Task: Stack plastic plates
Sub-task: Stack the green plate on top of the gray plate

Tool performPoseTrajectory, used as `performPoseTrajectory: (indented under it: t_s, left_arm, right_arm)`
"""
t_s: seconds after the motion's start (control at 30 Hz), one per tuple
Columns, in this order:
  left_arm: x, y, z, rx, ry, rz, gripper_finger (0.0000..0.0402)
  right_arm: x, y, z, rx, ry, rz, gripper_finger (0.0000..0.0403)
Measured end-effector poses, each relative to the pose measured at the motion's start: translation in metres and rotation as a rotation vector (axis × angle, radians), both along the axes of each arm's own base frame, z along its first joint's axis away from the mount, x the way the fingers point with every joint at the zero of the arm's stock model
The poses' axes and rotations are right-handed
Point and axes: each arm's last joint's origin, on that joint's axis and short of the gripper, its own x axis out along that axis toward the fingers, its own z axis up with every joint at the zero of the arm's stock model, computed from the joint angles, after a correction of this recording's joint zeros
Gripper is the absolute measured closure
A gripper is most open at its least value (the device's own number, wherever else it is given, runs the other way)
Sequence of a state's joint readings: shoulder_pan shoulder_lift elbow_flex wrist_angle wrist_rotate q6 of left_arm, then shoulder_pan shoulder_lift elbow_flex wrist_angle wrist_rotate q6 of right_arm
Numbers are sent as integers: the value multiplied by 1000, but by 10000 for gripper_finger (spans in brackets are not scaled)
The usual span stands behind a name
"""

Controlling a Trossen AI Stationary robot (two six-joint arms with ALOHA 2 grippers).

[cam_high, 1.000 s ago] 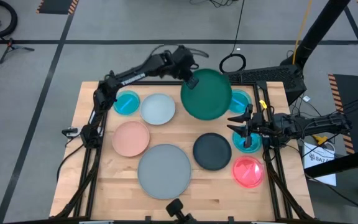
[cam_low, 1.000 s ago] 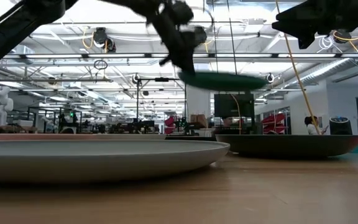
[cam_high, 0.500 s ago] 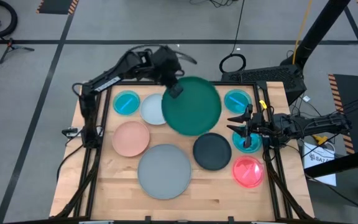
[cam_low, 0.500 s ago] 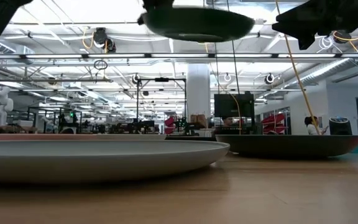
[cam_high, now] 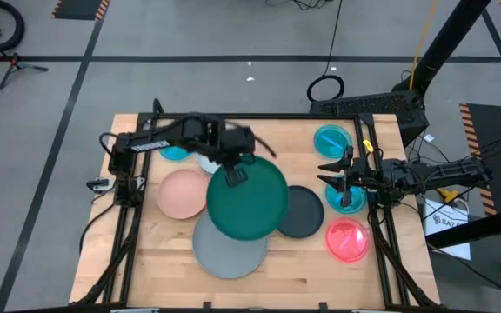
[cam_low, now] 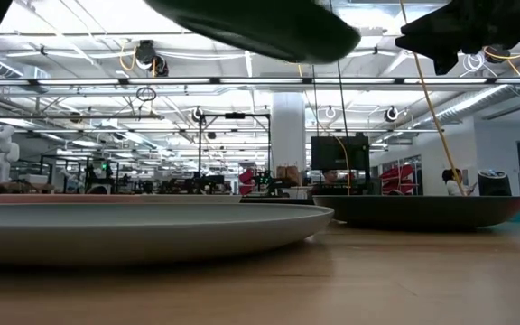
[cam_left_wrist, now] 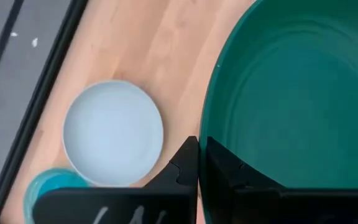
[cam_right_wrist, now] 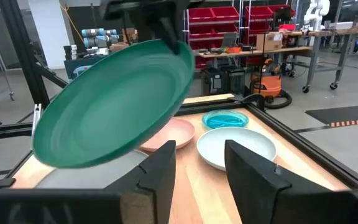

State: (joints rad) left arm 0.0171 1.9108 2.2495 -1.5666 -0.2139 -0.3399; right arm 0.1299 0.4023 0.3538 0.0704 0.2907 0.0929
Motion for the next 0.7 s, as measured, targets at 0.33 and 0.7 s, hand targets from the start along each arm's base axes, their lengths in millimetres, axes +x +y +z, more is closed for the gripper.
performPoseTrajectory:
  t_s: [0.33,0.7]
  left_arm:
    - [4,-32,-61,58,218,35,391]
    - [1,-58,-101,45,305,48,390]
  right_arm:
    - [0,0,-1,21,5,2,273]
    - [0,0,-1,23,6,2,273]
